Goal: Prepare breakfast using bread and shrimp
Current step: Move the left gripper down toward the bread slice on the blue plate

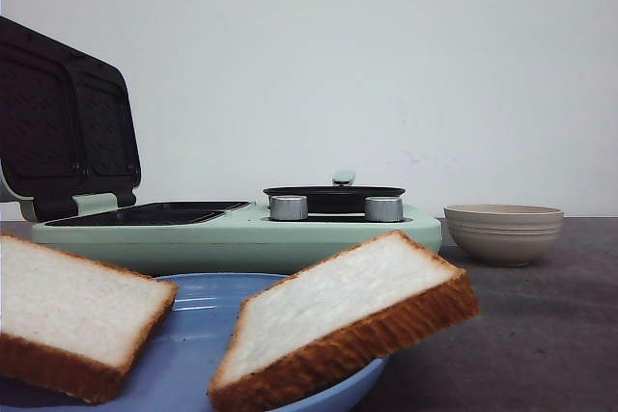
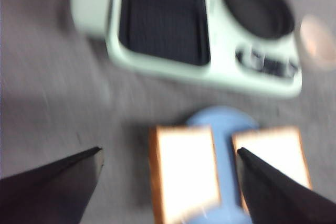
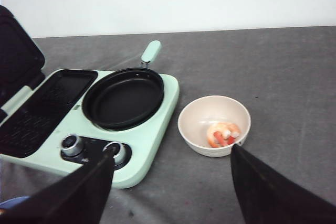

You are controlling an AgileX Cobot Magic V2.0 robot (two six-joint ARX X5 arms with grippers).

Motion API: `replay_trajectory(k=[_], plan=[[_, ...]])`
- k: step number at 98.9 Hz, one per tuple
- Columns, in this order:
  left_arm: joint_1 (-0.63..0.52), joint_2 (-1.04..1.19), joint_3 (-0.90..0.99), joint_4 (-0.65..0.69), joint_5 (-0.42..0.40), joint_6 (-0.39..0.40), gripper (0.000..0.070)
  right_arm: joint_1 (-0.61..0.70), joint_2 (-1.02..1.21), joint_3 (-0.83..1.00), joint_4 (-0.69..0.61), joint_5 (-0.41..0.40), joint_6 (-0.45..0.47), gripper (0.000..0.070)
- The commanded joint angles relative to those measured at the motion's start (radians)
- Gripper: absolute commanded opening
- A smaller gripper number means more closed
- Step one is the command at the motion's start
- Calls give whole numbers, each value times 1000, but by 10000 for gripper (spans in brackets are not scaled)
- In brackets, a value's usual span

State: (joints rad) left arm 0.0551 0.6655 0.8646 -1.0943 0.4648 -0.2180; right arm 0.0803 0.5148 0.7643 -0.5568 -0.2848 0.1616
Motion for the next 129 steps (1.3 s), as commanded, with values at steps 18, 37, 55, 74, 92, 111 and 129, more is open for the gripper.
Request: replay_trajectory(k=[18,37,55,74,92,111,129], plan=[[-33,183,11,-51,35,70,476,3,6,18,9,-6,6,434],[-111,288,10,-53,50,79,476,3,6,18,9,-11,6,435],[-189,369,9,-52,-2,87,475,3,6,18,8,-15,6,435],[-238,462,8,-47,-7,95,475,3,6,18,2,-15,6,434],[-293,552,8,-34,-13,98,475,3,6,18,1,-15,6,435],[-334,642,7,-9,-39,97,476,3,6,18,1,-15,6,435],[-350,694,7,7,-38,99,475,3,6,18,1,-15,6,435]])
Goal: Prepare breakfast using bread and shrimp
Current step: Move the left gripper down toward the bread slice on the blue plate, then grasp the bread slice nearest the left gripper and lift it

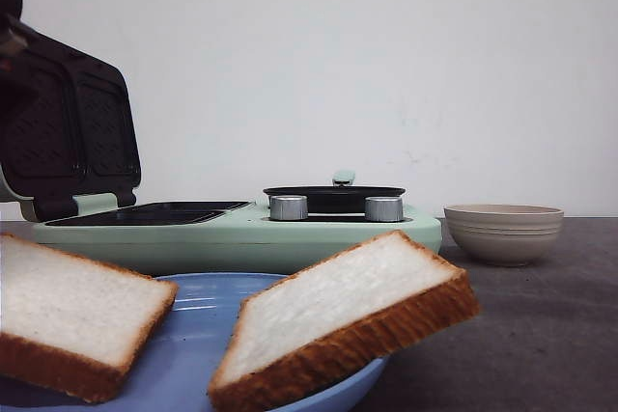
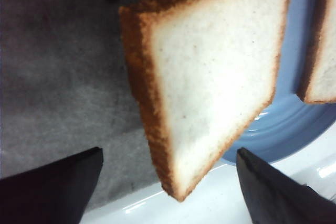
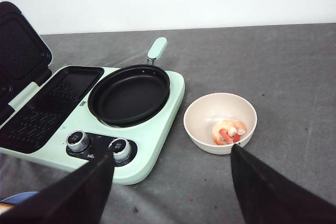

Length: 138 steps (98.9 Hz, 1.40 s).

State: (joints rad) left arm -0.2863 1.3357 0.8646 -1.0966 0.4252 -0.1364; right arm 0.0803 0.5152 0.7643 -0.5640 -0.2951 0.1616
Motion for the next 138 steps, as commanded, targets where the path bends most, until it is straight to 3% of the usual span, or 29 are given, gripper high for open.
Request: replay_trajectory(k=[1,56,73,86,98,113,126,138], plan=[[-9,26,6,11,2,18,475,3,6,18,8,-4,6,434],[-68,95,6,43,28,23,460,3,6,18,8,-4,6,435],[-68,95,6,42,29,23,345,3,6,18,8,-4,6,434],[-69,95,6,42,29,23,332,3,6,18,9,-4,6,434],[-69,95,6,42,29,23,221,3,6,18,8,-4,6,434],[-69,95,6,43,28,23,164,3,6,18,9,-4,6,434],[-69,95,6,42,28,24,6,3,6,18,8,-4,6,434],[-69,95,7,42,28,30,3,3,6,18,9,-4,6,434]])
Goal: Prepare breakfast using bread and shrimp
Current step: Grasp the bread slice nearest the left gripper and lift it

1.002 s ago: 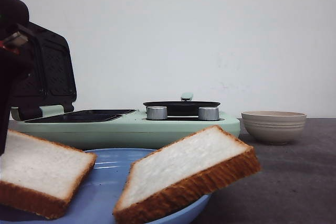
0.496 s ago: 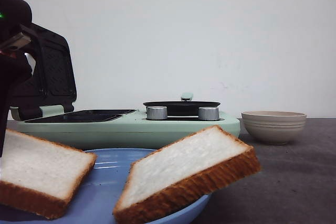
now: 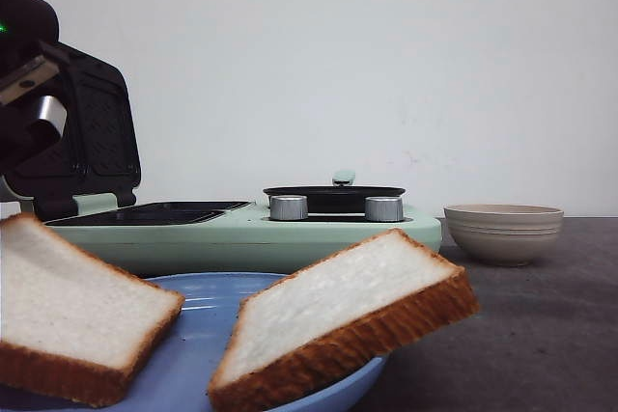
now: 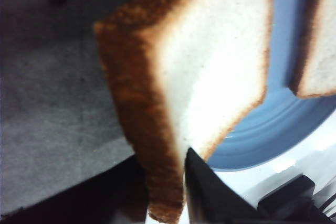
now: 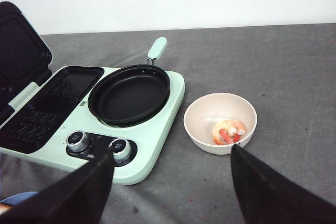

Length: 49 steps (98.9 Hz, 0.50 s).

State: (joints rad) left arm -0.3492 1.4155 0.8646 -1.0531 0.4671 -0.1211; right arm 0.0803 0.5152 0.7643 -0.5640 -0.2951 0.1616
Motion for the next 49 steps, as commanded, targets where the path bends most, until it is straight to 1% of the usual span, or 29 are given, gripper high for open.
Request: replay_trajectory(k=[1,21,49], plan=[[-6,16,7,-1,-14,16,3,3,6,18,9,-4,6,434],[-6,-3,10,-6,-14,24,3,3,6,18,8,-4,6,434],[-6,-143,51,6,-24,48,3,3,6,18,9,-3,6,434]])
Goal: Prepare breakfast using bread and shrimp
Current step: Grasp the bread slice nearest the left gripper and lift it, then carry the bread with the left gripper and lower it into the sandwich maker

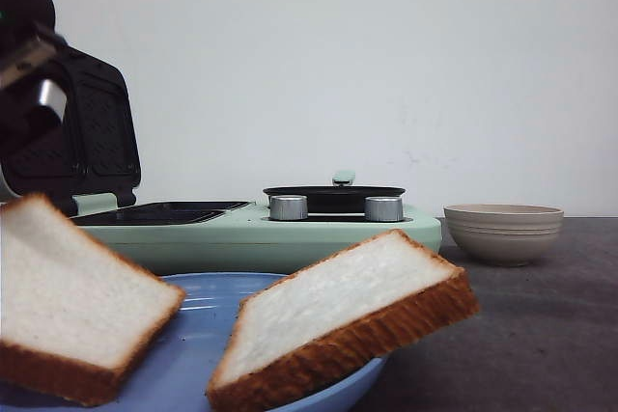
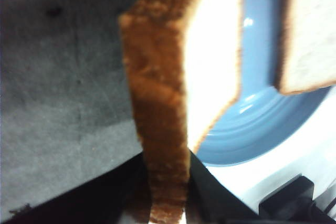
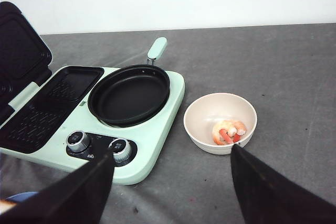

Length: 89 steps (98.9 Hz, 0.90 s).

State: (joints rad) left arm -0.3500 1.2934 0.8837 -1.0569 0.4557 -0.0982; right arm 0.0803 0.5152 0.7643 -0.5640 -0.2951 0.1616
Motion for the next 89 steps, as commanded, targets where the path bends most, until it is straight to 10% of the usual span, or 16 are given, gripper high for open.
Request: replay_trajectory(k=[1,34,89], plan=[[-5,-27,35,10,-15,27,3,3,6,18,9,-3,6,434],[-16,-159,191,63,-159,124,3,3,6,18,10,-3,3,434],[-65,-69,384,356,-613,629,3,3,6,18,10,0,-18,434]])
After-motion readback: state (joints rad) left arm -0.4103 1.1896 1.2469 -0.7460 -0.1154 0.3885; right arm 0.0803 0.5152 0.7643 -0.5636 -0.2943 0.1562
